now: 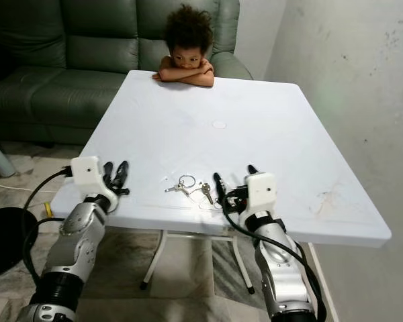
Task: Hang keys on a hook
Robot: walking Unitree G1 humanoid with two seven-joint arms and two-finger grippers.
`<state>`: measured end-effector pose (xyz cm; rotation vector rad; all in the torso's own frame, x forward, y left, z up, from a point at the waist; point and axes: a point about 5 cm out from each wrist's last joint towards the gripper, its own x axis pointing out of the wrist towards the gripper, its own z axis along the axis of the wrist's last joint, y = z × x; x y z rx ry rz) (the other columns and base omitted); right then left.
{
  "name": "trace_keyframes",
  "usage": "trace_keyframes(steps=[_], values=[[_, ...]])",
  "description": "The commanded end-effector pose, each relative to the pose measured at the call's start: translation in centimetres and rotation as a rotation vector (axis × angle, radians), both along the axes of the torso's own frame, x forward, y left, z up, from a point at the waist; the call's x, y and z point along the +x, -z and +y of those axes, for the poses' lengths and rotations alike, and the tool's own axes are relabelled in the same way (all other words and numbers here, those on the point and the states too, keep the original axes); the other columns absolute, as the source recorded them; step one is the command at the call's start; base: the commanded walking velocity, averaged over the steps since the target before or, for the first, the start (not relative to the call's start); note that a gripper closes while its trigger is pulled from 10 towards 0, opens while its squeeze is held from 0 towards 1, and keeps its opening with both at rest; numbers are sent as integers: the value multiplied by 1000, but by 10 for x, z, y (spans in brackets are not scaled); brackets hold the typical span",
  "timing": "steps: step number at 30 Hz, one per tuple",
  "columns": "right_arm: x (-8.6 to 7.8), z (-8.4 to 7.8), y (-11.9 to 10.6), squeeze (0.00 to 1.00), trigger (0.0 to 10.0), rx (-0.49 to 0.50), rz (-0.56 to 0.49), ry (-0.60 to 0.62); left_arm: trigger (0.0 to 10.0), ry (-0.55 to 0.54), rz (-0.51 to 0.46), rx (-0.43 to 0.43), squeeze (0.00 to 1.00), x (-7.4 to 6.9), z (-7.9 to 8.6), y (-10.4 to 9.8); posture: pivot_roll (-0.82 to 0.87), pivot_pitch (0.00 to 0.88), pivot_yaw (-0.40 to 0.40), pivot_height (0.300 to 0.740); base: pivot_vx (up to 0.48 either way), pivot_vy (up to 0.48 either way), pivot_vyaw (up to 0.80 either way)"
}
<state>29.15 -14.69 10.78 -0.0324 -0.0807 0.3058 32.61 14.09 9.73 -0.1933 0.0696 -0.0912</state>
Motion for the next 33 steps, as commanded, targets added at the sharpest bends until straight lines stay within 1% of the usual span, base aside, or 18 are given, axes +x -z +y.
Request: trace_keyframes(steps=[1,5,6,8,10,12,14,17,21,25,33], values=[[-2,-5,0,0,10000,-31,3,-16,10000,53,-12,19,0,-4,-12,0,80,0,-49,740,0,0,0],[-1,-7,3,0,10000,-65,25,-28,10000,75,-7,33,0,-8,-18,4,81,0,-52,740,0,0,0],[-1,-8,3,0,10000,-95,26,-28,10000,83,-5,46,0,-11,-22,6,82,0,-55,740,0,0,0],[0,-10,3,0,10000,-101,33,-25,10000,93,-1,46,0,-13,-24,7,82,0,-56,740,0,0,0],[2,-13,6,0,10000,-100,64,-14,10000,117,-1,45,0,-16,-31,9,86,0,-63,740,0,0,0],[2,-13,7,0,10000,-102,72,-16,10000,125,-2,48,0,-18,-33,9,86,0,-63,740,0,0,0],[1,-13,13,0,10000,-107,110,-6,10000,158,-5,47,0,-21,-40,10,89,0,-69,740,0,0,0],[0,-8,19,0,10000,-97,147,1,10000,191,-18,61,0,-26,-48,9,91,0,-72,740,0,0,0],[-1,-2,23,0,10000,-97,168,6,10000,207,-23,60,0,-28,-52,9,94,0,-73,740,0,0,0],[-1,7,30,0,10000,-110,215,22,10000,240,-34,73,0,-31,-58,6,97,0,-72,740,0,0,0],[1,9,33,0,10000,-117,244,59,10000,246,-39,75,0,-32,-59,4,102,0,-73,740,0,0,0]])
